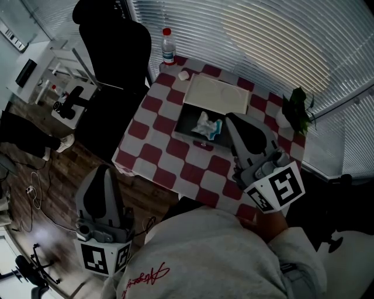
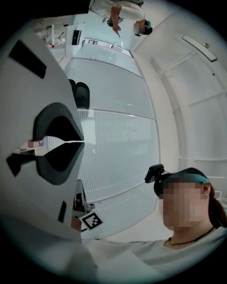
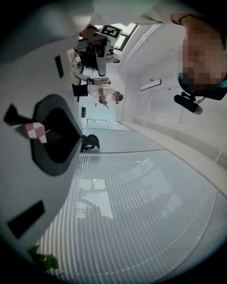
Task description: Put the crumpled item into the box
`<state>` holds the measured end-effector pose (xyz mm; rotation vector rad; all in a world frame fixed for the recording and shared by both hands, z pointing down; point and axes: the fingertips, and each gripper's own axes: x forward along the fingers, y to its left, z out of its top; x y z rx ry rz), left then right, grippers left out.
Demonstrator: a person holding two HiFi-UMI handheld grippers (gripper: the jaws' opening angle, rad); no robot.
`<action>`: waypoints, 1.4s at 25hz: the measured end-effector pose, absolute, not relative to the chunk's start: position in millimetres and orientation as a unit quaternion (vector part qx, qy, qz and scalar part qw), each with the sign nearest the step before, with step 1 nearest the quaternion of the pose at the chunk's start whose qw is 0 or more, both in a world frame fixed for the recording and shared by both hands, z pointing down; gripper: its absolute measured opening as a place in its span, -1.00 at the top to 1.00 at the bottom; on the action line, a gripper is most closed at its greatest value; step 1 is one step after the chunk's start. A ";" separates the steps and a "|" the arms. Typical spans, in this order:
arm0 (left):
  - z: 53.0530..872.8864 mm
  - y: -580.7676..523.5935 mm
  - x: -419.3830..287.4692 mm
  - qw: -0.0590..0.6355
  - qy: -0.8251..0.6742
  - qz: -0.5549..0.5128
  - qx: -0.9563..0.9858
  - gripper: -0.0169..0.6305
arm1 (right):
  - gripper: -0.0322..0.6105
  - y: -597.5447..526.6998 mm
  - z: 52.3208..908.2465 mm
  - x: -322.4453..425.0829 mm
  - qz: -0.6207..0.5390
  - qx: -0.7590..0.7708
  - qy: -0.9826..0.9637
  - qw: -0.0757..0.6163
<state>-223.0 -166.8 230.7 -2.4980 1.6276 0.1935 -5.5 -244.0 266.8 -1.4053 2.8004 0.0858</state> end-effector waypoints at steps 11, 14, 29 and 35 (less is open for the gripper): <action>231.5 -169.4 -223.3 0.074 0.542 0.066 -0.835 0.87 | 0.87 -235.5 258.3 -5.7 0.030 -0.447 0.894 0.015; 230.7 -169.4 -224.4 0.073 0.543 0.068 -0.834 0.87 | 0.87 -233.0 256.1 -6.6 0.031 -0.446 0.894 0.016; 226.5 -167.8 -223.6 0.082 0.540 0.066 -0.835 0.87 | 0.87 -229.2 255.4 -5.5 0.035 -0.445 0.895 0.012; 222.7 -167.3 -223.8 0.088 0.539 0.067 -0.835 0.87 | 0.87 -226.9 256.0 -7.1 0.045 -0.446 0.894 0.004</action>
